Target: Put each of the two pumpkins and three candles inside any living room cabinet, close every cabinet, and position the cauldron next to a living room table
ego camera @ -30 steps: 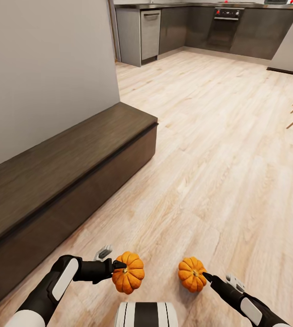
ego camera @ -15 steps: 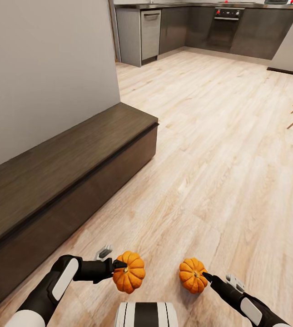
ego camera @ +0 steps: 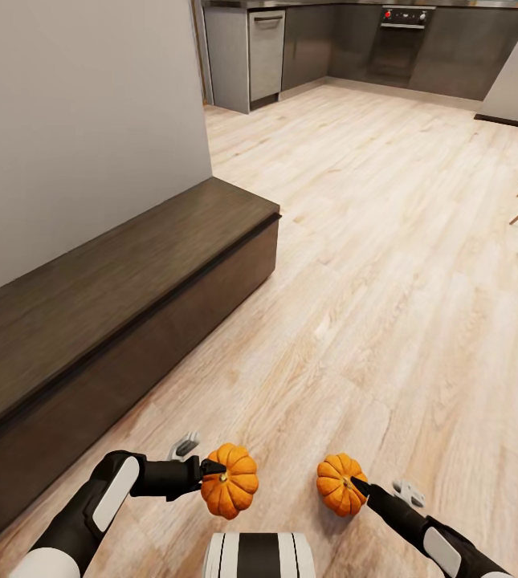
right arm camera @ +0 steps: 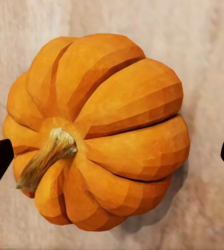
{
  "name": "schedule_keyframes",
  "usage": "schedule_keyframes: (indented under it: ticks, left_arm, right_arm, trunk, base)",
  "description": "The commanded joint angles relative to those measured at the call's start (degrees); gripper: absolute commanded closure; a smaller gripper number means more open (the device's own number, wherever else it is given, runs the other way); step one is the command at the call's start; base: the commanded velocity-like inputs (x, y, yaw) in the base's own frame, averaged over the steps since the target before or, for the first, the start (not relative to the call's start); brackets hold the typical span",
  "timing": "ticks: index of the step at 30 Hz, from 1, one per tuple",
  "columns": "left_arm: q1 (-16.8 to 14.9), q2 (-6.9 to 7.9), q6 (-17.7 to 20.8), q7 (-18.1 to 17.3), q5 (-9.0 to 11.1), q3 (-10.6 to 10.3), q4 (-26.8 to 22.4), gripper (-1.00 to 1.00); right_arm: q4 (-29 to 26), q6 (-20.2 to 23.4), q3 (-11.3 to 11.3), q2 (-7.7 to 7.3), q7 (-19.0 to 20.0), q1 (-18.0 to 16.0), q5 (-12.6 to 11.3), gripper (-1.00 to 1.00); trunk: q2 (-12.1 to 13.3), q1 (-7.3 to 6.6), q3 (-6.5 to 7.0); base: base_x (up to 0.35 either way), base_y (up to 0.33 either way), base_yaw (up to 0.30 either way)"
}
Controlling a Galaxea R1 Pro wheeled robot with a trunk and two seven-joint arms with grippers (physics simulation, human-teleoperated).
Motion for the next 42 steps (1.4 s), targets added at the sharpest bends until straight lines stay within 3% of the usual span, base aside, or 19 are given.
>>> schedule_keyframes:
  ticks: [1, 16, 35, 39, 42]
  left_arm:
    - [0.0, 0.04, 0.1, -0.4, -0.3, -0.1, 0.0, 1.0]
    - [0.0, 0.04, 0.1, -0.4, -0.3, -0.1, 0.0, 1.0]
    - [0.0, -0.05, 0.1, -0.4, -0.3, -0.3, 0.0, 1.0]
    - [0.0, -0.05, 0.0, -0.4, -0.3, -0.3, 0.0, 1.0]
    - [0.0, -0.05, 0.1, -0.4, -0.3, -0.3, 0.0, 1.0]
  right_arm:
    - [0.0, 0.1, 0.5, -0.09, 0.3, 0.0, -0.6, -1.0]
    - [2.5, -1.4, 0.5, -0.15, 3.3, 0.0, -1.0, -1.0]
    - [2.9, -3.1, 0.4, -0.02, 3.6, 0.0, -1.1, -1.0]
    - [3.0, -3.8, 0.2, -0.12, 6.0, 0.0, -1.6, -1.0]
    - [4.0, -3.6, 0.0, -0.66, 11.1, 0.0, -1.8, -1.0]
  trunk:
    - [0.0, -0.01, -0.03]
    - [0.0, -0.01, -0.03]
    - [0.0, -0.01, -0.03]
    - [0.0, -0.01, -0.03]
    - [0.0, -0.01, -0.03]
  base:
    - [0.0, 0.0, 0.0]
    - [0.0, 0.0, 0.0]
    - [-0.043, -0.037, 0.0]
    - [0.0, -0.005, 0.0]
    - [0.0, 0.0, 0.0]
